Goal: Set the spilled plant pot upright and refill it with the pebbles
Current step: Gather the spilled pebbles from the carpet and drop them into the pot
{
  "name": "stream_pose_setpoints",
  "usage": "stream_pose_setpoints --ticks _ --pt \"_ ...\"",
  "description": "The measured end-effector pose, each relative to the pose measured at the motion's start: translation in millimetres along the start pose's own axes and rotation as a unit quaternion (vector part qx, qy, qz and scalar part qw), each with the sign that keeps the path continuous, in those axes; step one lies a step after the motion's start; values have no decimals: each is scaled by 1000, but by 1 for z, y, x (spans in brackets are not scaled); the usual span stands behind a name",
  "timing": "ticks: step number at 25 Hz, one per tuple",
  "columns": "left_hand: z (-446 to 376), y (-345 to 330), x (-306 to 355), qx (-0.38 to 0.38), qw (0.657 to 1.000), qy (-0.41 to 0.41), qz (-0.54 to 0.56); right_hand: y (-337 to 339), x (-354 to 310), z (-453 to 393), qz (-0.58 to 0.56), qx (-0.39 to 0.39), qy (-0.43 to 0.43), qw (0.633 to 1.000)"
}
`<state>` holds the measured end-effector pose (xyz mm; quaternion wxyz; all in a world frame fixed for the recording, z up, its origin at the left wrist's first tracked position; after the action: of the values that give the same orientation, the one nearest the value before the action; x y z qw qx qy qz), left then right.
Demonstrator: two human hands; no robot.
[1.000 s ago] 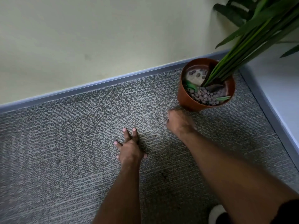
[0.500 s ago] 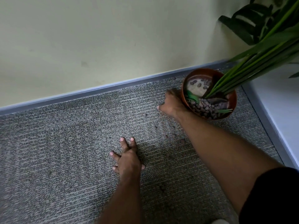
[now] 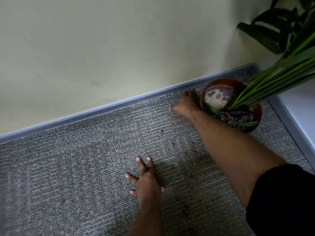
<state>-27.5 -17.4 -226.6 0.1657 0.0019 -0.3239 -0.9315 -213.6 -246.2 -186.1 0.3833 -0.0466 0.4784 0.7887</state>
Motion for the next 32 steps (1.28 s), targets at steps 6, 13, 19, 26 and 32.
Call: stream_pose_setpoints --ticks 6,13,19,26,32 --pt "1 -1 -1 6 1000 -1 -1 0 -4 -16 11 16 -15 1000" --pt "-1 2 -1 -14 1000 6 -14 -3 -8 -34 -14 8 -12 1000" --pt "-2 2 0 -8 1000 6 -14 -29 0 9 94 101 119 983" --pt "2 5 3 0 1000 5 -21 -93 67 59 84 4 238 968" --pt "6 7 1 -8 1000 5 -10 -110 85 99 108 -33 406 907"
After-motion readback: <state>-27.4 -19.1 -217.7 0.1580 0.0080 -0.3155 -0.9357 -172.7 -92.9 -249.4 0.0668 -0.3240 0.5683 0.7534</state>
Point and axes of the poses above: each hand's wrist, its own z-axis away from the middle knuckle, its own y-axis out of the back of the hand, x = y × z, the point moved 2 cm from there along -z, towards the middle knuckle, and after that the axes turned 12 degrees about -z, right-handed, at the moved point
